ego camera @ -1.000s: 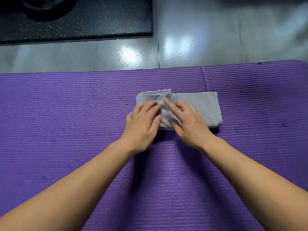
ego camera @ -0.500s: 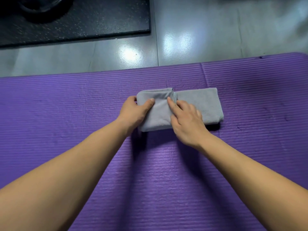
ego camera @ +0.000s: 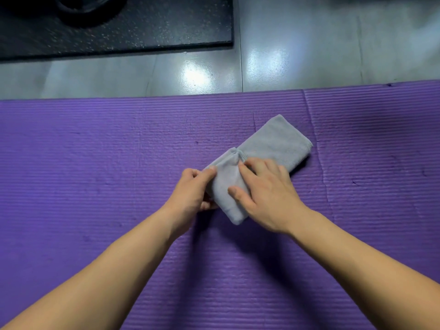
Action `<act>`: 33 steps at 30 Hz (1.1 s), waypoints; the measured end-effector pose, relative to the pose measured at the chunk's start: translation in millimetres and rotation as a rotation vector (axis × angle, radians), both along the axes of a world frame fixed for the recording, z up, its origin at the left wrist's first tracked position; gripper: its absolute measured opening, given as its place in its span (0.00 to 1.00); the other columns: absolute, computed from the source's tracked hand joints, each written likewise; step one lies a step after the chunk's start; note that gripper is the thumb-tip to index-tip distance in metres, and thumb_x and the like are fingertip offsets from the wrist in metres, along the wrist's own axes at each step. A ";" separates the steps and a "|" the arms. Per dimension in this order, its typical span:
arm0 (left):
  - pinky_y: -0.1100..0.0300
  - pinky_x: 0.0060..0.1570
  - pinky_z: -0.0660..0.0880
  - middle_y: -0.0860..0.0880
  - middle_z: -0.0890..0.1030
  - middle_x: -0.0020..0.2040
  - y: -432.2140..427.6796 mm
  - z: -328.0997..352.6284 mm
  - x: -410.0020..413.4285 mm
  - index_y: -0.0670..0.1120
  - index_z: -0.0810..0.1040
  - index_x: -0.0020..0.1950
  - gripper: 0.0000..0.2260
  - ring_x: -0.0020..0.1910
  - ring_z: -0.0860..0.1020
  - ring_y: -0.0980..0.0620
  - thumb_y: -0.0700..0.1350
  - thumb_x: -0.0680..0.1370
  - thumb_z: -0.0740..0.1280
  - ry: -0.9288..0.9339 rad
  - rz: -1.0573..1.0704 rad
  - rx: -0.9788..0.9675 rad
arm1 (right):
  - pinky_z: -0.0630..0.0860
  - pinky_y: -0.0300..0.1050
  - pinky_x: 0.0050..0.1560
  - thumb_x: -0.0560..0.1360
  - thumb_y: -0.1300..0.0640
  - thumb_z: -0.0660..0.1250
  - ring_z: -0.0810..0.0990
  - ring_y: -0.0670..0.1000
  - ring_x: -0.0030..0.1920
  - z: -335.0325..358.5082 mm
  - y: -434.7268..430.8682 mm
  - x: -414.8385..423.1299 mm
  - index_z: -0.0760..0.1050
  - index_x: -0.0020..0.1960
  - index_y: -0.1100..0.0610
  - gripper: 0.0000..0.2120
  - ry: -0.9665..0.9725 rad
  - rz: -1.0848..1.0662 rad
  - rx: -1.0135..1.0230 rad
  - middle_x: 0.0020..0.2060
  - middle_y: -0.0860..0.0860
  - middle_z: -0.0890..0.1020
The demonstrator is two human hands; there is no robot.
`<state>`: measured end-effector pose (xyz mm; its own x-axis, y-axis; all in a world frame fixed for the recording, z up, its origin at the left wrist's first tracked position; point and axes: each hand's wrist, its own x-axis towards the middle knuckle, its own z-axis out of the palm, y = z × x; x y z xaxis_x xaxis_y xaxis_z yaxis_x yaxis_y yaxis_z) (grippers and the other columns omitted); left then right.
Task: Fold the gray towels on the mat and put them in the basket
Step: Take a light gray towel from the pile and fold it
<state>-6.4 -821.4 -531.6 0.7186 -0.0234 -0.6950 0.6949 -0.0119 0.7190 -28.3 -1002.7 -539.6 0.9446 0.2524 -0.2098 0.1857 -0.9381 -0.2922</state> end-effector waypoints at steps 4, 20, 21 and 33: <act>0.48 0.42 0.82 0.43 0.77 0.62 -4.5 19.8 -1.1 0.52 0.69 0.65 0.12 0.48 0.81 0.40 0.56 0.85 0.58 -0.034 0.035 -0.149 | 0.67 0.54 0.65 0.72 0.24 0.49 0.72 0.51 0.64 6.6 -16.2 2.9 0.69 0.72 0.47 0.39 0.067 -0.010 0.218 0.67 0.43 0.75; 0.72 0.69 0.62 0.57 0.71 0.72 -9.8 19.4 45.5 0.57 0.68 0.75 0.35 0.70 0.67 0.67 0.43 0.72 0.78 -0.526 -0.757 0.258 | 0.76 0.43 0.53 0.73 0.50 0.68 0.81 0.50 0.53 19.2 -73.0 54.2 0.79 0.63 0.61 0.22 0.673 -0.221 0.990 0.56 0.57 0.84; 0.71 0.68 0.65 0.56 0.75 0.69 -12.3 16.1 50.0 0.53 0.71 0.73 0.31 0.68 0.71 0.67 0.40 0.73 0.77 -0.542 -0.734 0.209 | 0.76 0.45 0.54 0.73 0.51 0.68 0.82 0.53 0.55 17.0 -75.9 58.4 0.78 0.64 0.62 0.23 0.721 -0.276 1.060 0.57 0.59 0.83; 0.59 0.41 0.74 0.54 0.82 0.45 -44.9 -17.0 51.7 0.52 0.75 0.54 0.19 0.41 0.81 0.57 0.64 0.74 0.72 -0.330 -0.490 0.431 | 0.78 0.52 0.61 0.66 0.31 0.72 0.81 0.51 0.56 -23.8 -59.5 17.4 0.76 0.65 0.53 0.35 0.145 -0.821 0.869 0.58 0.51 0.79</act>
